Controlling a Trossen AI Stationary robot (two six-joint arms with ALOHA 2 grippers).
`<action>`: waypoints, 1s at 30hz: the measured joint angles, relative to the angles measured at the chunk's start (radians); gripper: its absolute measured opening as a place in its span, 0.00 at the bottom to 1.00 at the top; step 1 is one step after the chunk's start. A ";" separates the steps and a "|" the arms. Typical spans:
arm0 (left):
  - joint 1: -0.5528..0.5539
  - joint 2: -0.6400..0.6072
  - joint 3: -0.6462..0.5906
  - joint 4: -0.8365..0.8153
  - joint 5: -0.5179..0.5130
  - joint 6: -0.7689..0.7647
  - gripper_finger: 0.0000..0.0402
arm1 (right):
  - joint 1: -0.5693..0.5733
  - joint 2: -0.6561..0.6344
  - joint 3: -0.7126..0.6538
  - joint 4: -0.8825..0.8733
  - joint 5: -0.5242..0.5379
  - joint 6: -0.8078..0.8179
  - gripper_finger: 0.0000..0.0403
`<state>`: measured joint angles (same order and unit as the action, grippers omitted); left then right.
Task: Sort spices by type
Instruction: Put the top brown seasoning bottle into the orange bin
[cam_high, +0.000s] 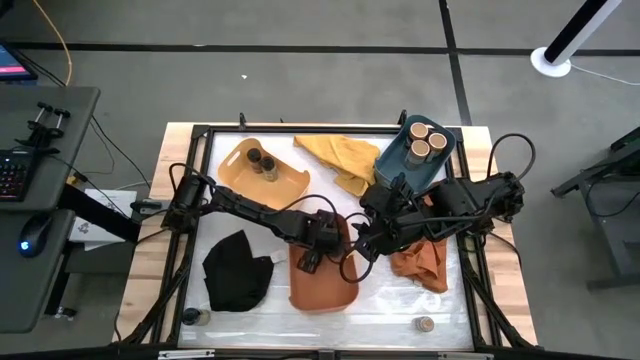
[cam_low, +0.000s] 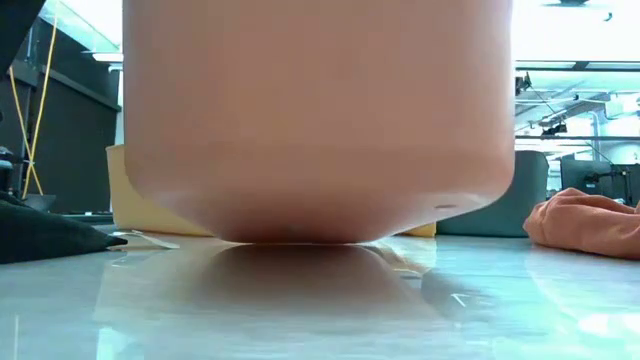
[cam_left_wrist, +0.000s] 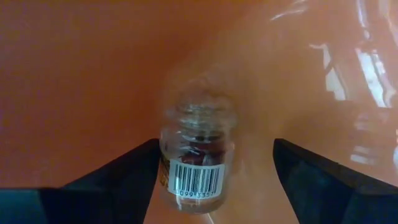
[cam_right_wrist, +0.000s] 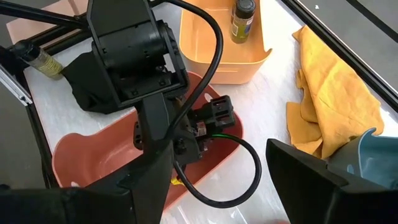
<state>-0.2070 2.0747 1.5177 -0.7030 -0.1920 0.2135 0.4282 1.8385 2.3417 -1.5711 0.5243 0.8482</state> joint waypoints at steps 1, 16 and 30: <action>0.000 0.000 0.000 -0.004 -0.001 -0.002 0.74 | 0.000 0.000 0.000 0.000 0.000 0.000 0.63; -0.001 0.018 0.001 -0.037 0.001 -0.006 0.57 | 0.000 0.000 0.000 0.000 -0.001 -0.002 0.63; 0.000 0.018 0.000 -0.064 0.035 -0.037 0.37 | 0.000 0.000 0.000 0.000 0.014 0.007 0.63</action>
<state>-0.2073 2.0922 1.5181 -0.7673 -0.1575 0.1761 0.4278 1.8385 2.3417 -1.5711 0.5385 0.8555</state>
